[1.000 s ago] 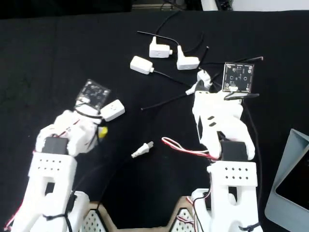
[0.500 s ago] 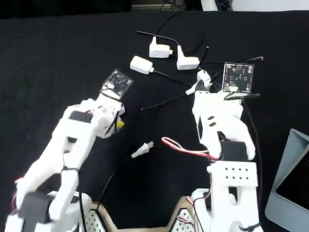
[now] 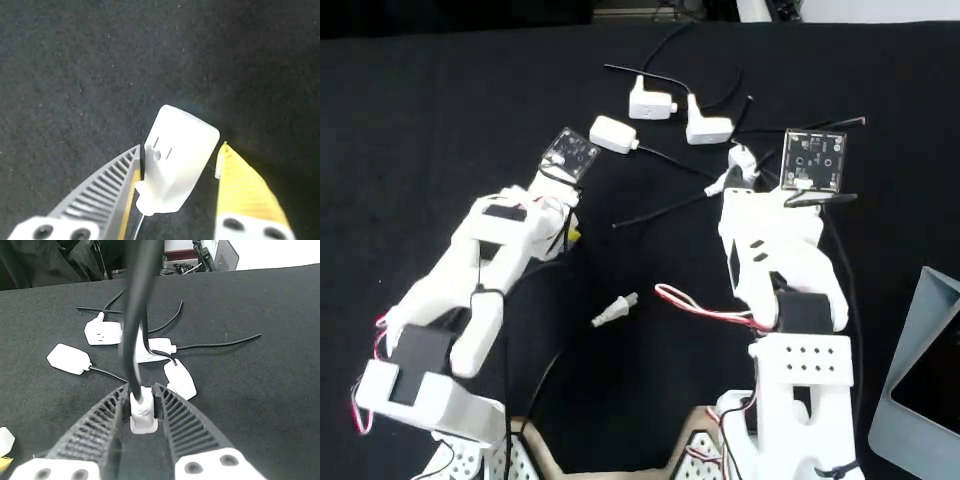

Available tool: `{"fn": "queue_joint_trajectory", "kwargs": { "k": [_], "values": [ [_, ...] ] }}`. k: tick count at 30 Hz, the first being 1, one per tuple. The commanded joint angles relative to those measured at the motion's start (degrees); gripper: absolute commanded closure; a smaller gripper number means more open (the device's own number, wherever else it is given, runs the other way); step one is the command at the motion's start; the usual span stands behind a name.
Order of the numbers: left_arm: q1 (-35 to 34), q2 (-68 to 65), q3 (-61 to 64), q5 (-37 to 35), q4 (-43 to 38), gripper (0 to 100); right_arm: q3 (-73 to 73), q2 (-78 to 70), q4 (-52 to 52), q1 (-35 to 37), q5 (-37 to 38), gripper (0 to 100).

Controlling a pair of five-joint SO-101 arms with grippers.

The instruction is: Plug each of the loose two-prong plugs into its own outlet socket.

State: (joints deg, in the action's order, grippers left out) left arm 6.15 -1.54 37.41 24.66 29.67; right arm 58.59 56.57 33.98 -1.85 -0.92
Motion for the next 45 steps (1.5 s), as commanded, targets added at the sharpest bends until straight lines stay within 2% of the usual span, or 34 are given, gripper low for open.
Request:
{"fn": "queue_joint_trajectory", "kwargs": {
  "k": [1,10,19,22,24,29,38,45],
  "values": [
    [0.04,-0.53,-2.86,-0.44,2.20,80,-3.30,0.84,0.18,0.79,-0.35,98.6],
    [0.13,0.00,-2.68,-0.35,2.90,97,-3.30,0.84,0.18,0.79,-0.35,98.6],
    [0.75,13.45,-2.42,-0.35,23.56,97,-3.30,0.84,0.18,0.79,-0.35,98.6],
    [0.75,17.23,-1.10,-0.18,27.25,96,-3.30,0.84,0.18,0.79,-0.35,98.6],
    [0.75,18.46,0.92,-0.09,27.08,91,-3.30,0.84,0.18,0.88,-0.35,98.6],
    [-0.84,18.55,3.82,-0.44,27.08,70,-2.86,0.84,0.26,0.88,-0.35,98.6],
    [-11.65,18.55,3.91,-0.09,16.88,72,-2.33,0.84,0.26,2.81,-0.35,98.6],
    [-13.93,19.25,3.38,2.29,17.76,72,-2.07,0.75,0.26,4.13,-0.35,98.6]
  ]
}}
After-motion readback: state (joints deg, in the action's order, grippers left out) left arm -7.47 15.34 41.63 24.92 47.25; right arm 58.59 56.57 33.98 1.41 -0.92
